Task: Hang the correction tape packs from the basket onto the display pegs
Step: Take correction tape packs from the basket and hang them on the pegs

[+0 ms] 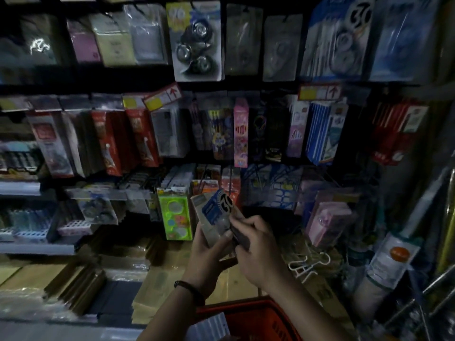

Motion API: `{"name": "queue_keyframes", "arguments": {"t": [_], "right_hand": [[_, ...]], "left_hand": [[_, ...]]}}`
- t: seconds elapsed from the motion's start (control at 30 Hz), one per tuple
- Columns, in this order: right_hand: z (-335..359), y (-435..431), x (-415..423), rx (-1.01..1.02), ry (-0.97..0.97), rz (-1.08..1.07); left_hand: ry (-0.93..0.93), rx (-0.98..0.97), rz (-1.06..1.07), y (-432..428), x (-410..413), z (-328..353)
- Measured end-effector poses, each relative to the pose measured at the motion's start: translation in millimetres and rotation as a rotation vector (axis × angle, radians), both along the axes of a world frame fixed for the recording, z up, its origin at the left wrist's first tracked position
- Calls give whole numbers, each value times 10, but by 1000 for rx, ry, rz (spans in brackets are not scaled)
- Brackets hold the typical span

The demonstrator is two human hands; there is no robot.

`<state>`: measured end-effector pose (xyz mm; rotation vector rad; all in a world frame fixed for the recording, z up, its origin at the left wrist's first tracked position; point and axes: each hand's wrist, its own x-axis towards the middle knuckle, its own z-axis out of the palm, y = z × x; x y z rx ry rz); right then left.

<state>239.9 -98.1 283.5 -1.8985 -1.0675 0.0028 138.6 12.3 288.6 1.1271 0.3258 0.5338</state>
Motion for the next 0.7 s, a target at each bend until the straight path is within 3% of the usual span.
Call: {"name": "queue_keyframes", "arguments": {"t": [0.23,0.43,0.7], "right_hand": [[570,-207,287,-163,-254,180],[1159,-334,557,-215,-571,123],[1926,-653,1020,-110,-565,-90]], "left_hand": [[-8,-12,-38,246,81,503],[-65,111,-95,308,416,1066],[-166,196,-297,267,923,1849]]}}
